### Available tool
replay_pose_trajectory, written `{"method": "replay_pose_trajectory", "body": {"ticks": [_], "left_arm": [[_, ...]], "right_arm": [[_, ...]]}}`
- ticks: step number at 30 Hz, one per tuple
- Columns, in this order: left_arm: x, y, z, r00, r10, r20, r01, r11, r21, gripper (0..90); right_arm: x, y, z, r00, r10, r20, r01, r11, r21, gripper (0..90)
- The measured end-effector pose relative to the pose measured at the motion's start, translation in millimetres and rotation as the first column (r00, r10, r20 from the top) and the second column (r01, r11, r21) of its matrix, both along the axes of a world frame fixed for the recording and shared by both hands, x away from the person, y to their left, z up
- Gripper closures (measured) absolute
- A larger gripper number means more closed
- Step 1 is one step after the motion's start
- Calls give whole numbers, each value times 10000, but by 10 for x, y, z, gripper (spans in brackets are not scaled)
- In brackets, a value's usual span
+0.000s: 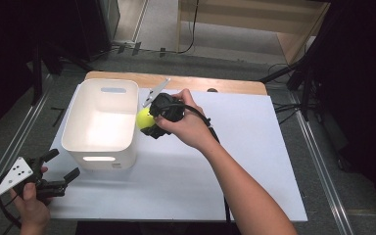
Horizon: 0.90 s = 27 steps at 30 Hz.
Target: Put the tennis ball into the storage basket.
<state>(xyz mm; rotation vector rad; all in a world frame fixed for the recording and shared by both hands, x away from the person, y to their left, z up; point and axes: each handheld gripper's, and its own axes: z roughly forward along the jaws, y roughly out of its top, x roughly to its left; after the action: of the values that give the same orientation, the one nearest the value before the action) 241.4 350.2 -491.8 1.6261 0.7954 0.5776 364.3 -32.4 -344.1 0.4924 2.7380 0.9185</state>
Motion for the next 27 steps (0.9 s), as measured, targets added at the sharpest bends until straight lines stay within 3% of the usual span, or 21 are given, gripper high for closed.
{"method": "replay_pose_trajectory", "body": {"ticks": [27], "left_arm": [[2, -1, -1, 10000, -20, -19, 20, 10000, -24, 0]], "right_arm": [[24, 219, 121, 9992, 385, 118, -387, 9991, 159, 245]]}}
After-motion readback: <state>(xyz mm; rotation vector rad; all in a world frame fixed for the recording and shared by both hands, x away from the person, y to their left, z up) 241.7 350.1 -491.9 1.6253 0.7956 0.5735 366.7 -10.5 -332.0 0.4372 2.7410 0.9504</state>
